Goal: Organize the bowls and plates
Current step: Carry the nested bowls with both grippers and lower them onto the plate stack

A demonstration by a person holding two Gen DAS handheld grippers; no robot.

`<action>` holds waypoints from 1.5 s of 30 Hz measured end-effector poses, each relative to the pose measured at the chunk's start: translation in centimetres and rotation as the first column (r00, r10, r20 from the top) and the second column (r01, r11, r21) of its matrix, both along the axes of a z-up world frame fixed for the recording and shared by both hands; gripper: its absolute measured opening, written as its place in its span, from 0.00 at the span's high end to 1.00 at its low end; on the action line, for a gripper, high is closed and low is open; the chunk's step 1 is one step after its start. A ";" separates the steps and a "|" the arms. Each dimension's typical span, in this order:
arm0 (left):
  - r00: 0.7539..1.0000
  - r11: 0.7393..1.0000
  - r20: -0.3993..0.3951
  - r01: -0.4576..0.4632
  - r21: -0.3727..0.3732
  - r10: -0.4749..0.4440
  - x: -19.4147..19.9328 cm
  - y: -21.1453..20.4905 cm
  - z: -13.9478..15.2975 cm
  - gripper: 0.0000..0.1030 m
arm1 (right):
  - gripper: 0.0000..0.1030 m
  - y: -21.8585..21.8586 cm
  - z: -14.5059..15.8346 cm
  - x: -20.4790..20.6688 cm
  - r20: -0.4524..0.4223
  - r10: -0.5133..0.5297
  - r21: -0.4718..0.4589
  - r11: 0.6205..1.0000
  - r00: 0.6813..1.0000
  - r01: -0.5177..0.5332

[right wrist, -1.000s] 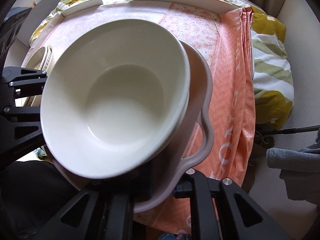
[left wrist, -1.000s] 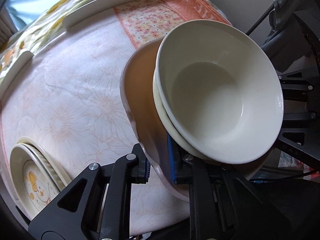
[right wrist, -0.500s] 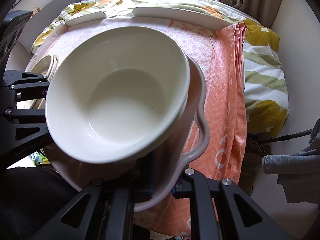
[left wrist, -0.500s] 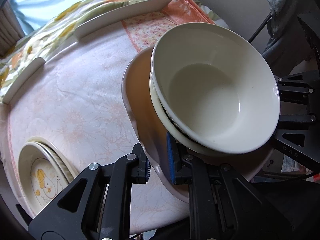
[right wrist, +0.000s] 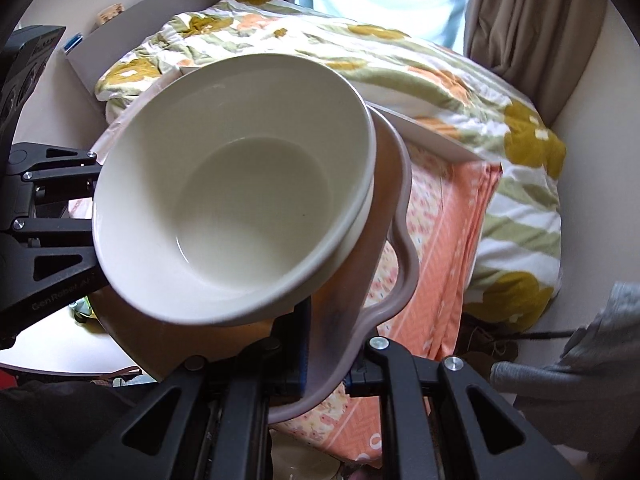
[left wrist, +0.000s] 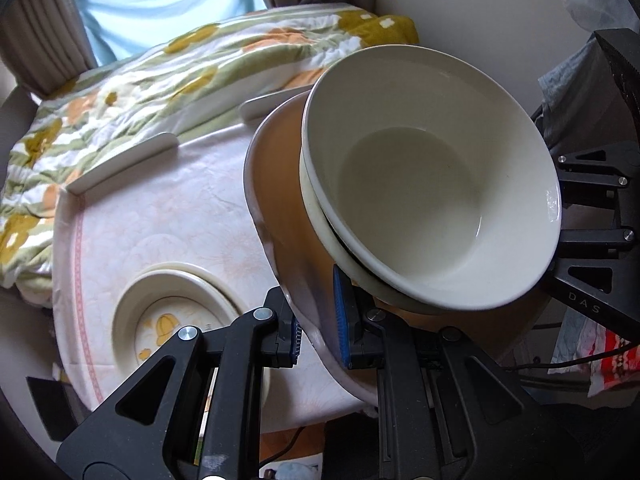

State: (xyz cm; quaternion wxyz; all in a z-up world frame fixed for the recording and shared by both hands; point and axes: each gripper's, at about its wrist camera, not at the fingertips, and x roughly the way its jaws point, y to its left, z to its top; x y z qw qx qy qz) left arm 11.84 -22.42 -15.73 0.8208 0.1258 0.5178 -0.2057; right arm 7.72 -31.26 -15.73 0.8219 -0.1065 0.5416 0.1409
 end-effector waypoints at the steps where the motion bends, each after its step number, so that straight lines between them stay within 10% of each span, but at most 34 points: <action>1: 1.000 1.000 0.003 -0.008 -0.004 0.008 0.1 0.8 0.5 0.89 | 0.89 0.7 0.5 0.1 0.009 0.010 -0.005 1.000 1.000 -0.010; 23: 0.999 0.999 -0.034 -0.005 0.048 0.007 1.5 20.9 -2.3 0.90 | 0.89 19.4 -2.3 1.3 -0.039 -0.053 0.071 0.996 0.998 0.056; 45: 0.992 0.999 -0.121 0.037 0.004 -0.036 3.0 23.0 -10.1 0.90 | 0.89 21.9 -8.7 1.2 -0.070 -0.200 0.065 0.977 0.977 0.204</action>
